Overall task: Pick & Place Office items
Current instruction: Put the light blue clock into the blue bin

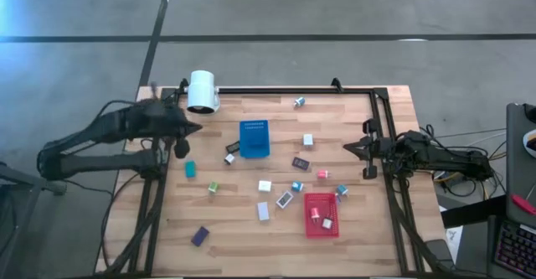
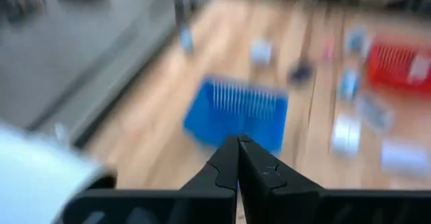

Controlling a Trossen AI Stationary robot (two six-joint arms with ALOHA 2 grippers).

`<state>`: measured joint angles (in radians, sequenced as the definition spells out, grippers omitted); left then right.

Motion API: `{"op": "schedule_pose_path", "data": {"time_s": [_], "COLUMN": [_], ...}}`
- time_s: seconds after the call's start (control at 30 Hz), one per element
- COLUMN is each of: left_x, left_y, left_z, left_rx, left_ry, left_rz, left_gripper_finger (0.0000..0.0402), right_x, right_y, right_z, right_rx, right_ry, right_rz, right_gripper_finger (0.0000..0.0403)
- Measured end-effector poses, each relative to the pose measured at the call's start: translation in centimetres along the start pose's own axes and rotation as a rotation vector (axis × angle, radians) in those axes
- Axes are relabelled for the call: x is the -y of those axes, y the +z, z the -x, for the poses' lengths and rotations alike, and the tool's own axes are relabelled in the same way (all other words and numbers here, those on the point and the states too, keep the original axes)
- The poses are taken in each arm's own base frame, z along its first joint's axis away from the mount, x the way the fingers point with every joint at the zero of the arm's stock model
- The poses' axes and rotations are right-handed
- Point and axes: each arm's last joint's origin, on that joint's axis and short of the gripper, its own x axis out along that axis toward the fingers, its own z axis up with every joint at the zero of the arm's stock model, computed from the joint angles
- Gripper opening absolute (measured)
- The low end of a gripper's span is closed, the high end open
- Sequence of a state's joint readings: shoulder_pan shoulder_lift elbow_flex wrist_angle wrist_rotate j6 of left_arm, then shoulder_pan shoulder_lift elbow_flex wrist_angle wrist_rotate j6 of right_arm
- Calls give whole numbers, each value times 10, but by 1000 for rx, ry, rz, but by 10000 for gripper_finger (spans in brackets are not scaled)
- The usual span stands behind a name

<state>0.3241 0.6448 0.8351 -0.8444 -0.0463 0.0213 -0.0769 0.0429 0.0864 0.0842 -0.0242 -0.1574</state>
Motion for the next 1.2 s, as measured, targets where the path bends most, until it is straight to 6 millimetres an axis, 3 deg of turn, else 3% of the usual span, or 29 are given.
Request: {"op": "schedule_pose_path", "data": {"time_s": [0.2,0.63,0.9,1.2], "left_x": [1,6,10,30], "left_y": [-6,-45,-39,-55], "left_z": [-22,-83,-106,-114], "left_rx": [-387,-769,-865,-1002], "left_ry": [-14,-68,-82,-137], "left_rz": [-44,-37,150,151], "left_gripper_finger": [7,31,128,259], "right_x": [0,0,0,0], "right_y": [0,0,0,0], "right_z": [0,0,0,0], "right_rx": [3,5,4,5], "right_ry": [-1,-1,-1,0], "right_rz": [20,26,36,81], "right_gripper_finger": [8,8,8,8]}}
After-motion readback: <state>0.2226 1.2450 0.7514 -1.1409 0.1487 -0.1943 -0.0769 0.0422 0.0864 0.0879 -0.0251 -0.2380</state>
